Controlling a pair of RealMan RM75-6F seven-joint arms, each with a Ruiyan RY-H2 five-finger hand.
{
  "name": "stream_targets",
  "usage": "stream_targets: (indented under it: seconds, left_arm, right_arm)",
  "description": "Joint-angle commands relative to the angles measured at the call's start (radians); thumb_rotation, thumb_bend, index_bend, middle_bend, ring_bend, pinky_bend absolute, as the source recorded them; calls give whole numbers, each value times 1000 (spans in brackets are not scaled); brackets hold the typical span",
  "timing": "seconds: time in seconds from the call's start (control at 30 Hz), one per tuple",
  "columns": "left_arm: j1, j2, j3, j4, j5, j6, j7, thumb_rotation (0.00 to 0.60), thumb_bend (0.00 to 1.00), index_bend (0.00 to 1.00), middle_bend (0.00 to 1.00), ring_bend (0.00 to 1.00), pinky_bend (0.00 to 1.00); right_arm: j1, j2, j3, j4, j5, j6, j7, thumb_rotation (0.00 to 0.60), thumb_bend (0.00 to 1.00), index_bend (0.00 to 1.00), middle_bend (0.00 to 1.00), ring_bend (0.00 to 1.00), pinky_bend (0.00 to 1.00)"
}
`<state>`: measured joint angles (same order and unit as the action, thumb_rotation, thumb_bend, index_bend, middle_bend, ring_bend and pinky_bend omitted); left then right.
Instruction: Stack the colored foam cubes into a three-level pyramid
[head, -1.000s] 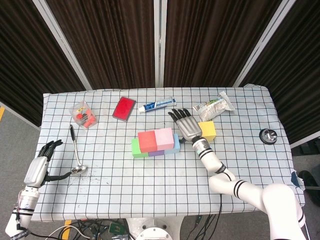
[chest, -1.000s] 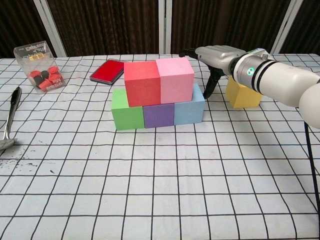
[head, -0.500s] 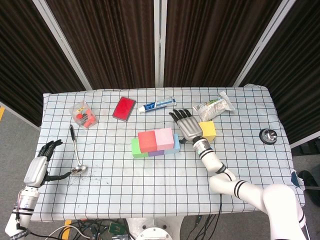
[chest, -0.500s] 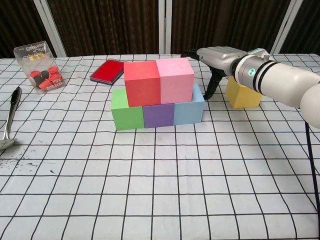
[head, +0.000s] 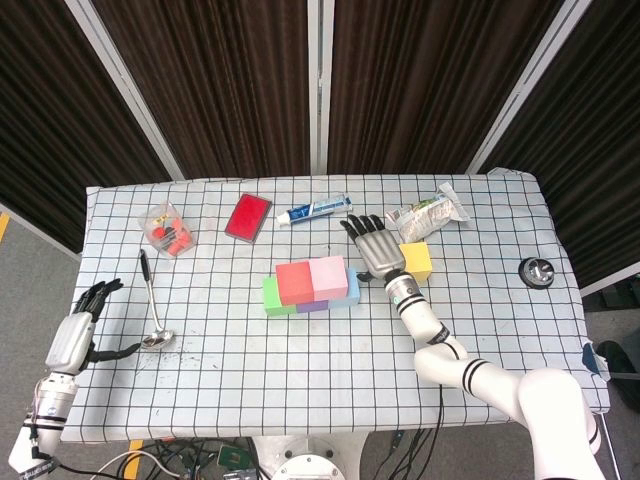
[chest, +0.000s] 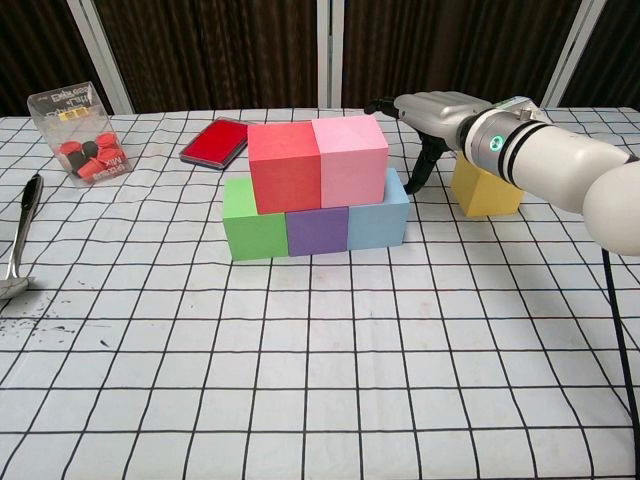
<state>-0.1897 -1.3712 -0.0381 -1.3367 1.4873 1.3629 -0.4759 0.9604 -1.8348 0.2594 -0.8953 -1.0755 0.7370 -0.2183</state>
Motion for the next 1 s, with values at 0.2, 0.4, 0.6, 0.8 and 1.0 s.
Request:
stream_targets:
  seconds: [0.2,0.4,0.6,0.8,1.0]
  left_arm:
    - [1,-1,0,3,1,1,-4,600,0,62,117,0,62]
    - [0,-2,1,3,1,-1,-3,600,0,62,117,0,62]
    - [0,-1,1,3,1,-2,-1,600,0,62,118,0,62]
    - [1,4,-4,-2,-3,3,-1,600,0,62,117,0,62]
    - [3,11,-17,-18,-1,25,5,600,0,62,117,0,62]
  right_arm:
    - [5,-13,6,8,-18,2,22,600,78,0,0,0,0]
    - [3,-11,5,9,-21,-2,22,600,79,0,0,0,0]
    - [-14,33,13,-43,-18,21,12,600,80,0,0,0,0]
    - [-80,199,24,-282,-4,72,7,600,82,0,0,0,0]
    - [-126,401,62,-530,53,118,-39,600,81,0,0,0,0]
